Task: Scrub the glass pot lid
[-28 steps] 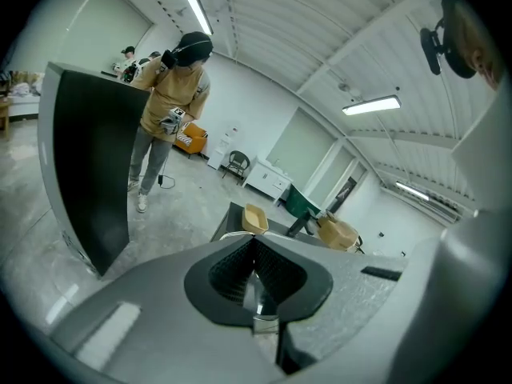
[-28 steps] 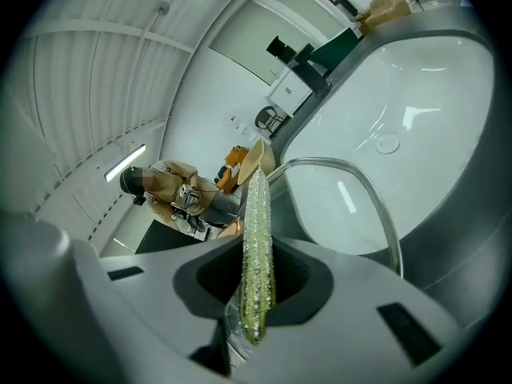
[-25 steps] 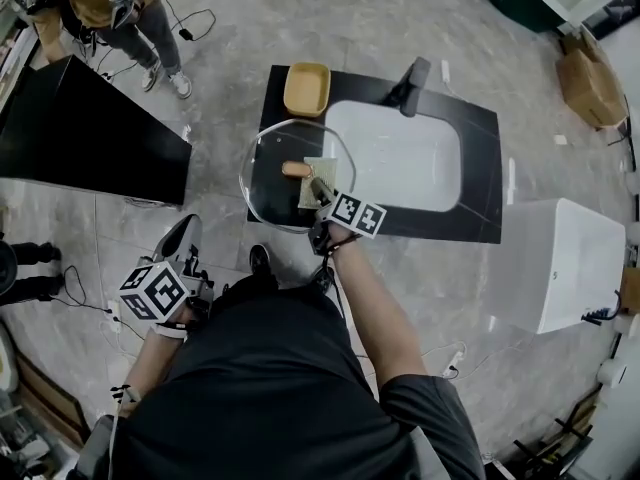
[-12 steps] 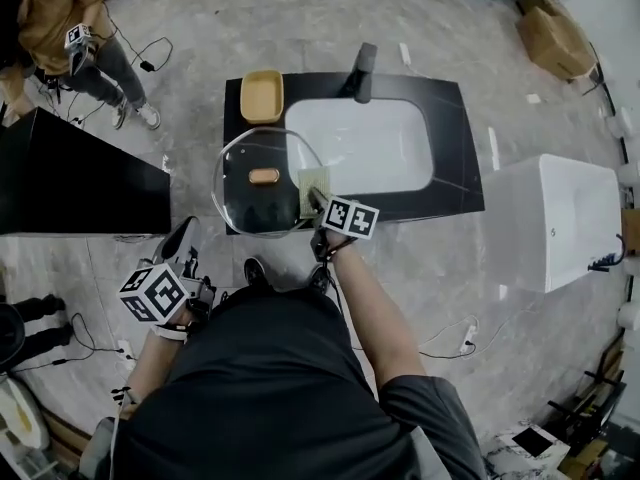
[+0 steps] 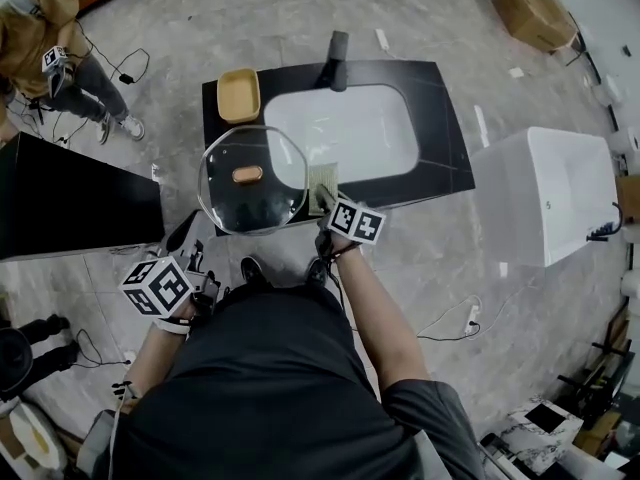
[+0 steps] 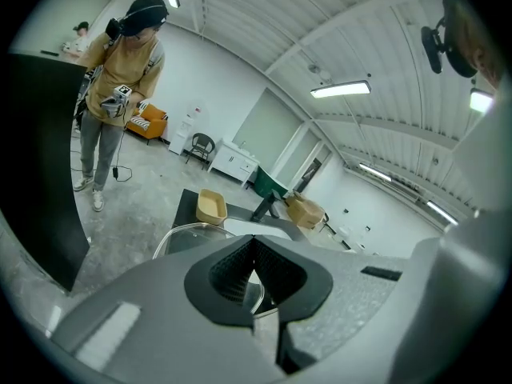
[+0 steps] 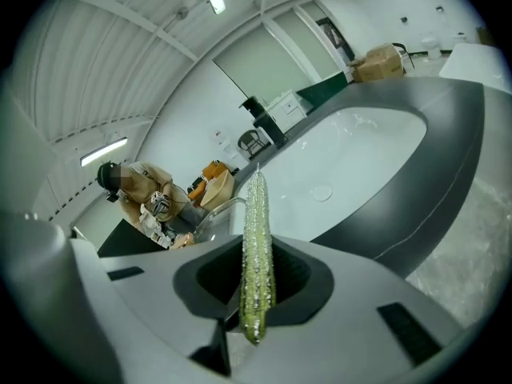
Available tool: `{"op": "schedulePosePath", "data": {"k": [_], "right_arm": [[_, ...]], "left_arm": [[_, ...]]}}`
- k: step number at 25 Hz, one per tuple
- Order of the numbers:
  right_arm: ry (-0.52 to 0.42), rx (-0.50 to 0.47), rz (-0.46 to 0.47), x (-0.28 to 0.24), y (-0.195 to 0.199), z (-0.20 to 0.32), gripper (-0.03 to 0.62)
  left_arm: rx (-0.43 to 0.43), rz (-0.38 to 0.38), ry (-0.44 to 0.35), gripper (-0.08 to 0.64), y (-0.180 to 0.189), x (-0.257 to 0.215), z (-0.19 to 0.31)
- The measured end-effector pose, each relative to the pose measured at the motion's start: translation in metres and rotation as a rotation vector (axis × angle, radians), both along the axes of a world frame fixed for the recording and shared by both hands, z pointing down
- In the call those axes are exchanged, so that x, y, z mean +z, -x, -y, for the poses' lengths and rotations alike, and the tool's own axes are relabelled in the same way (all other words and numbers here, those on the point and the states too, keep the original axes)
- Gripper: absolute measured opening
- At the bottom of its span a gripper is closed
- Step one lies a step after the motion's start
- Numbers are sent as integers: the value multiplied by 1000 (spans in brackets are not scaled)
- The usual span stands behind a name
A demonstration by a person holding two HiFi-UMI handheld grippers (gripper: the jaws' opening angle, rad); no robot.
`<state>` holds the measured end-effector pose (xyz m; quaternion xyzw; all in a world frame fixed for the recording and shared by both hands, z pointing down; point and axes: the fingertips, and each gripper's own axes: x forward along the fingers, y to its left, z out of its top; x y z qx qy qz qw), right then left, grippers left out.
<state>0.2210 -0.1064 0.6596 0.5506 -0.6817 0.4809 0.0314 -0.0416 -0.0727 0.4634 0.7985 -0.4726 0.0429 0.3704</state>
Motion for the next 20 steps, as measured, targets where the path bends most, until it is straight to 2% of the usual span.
{"op": "schedulePosePath", "data": {"k": [2,5,10,13,15,20], "right_arm": [[-47,-16,-4,-18,6,-2,55],[-93,-105,11,-43,40,-7,55],[-146,-345,67,-68,142,-18,55],[-120,-491,74,-54,203,-29,55],[-86,-539,64,-40,229,-34,55],[-16,-595,-33,-10,247,-39,55]], "left_arm": [[4,-9,9,2,-6,3,0],[-7,-13,20,2,-7,9,-6],[-93,10,23,2,25,12,-20],[-177,17,37,2,58,14,-29],[-230,30,42,2,77,12,-38],[-297,63,61,2,104,12,-55]]}}
